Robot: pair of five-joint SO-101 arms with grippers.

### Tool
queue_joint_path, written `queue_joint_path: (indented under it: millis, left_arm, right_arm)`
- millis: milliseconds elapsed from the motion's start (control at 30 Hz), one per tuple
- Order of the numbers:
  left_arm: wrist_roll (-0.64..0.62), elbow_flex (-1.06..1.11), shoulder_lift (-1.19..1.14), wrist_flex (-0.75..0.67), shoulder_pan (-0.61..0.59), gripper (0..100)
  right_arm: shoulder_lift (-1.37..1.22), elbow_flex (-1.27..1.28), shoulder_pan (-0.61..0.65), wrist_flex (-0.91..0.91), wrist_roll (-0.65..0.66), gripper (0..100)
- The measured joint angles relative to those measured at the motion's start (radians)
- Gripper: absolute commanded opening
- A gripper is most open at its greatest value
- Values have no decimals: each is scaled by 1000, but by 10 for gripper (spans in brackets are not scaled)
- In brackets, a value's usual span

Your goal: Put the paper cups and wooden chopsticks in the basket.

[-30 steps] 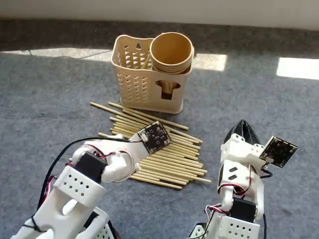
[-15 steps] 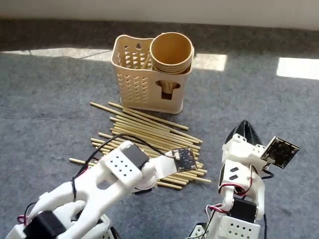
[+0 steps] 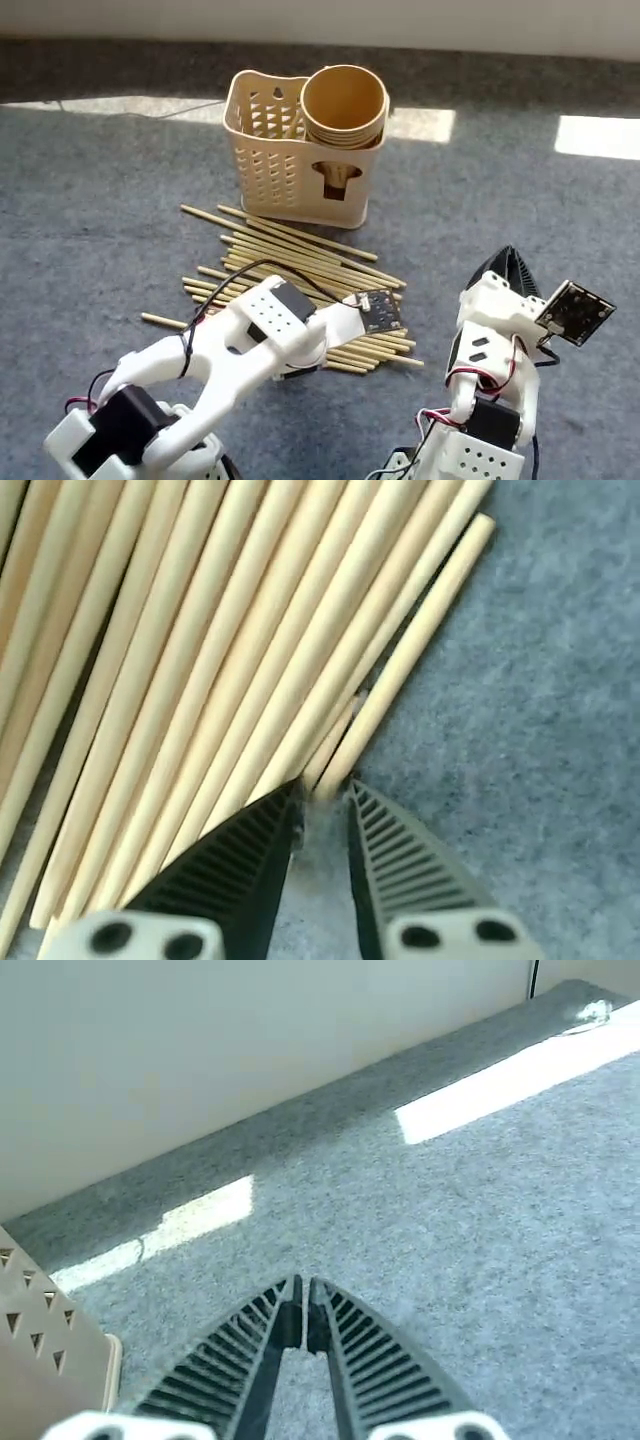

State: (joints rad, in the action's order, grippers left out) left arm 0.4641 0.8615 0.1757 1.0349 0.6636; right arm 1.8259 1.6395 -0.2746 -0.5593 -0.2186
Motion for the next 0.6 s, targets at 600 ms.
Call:
queue_joint_path:
  millis: [600]
  left_arm:
    - [3, -11, -8, 0, 6, 10]
  right_arm:
    - [0, 0, 0, 0, 0, 29]
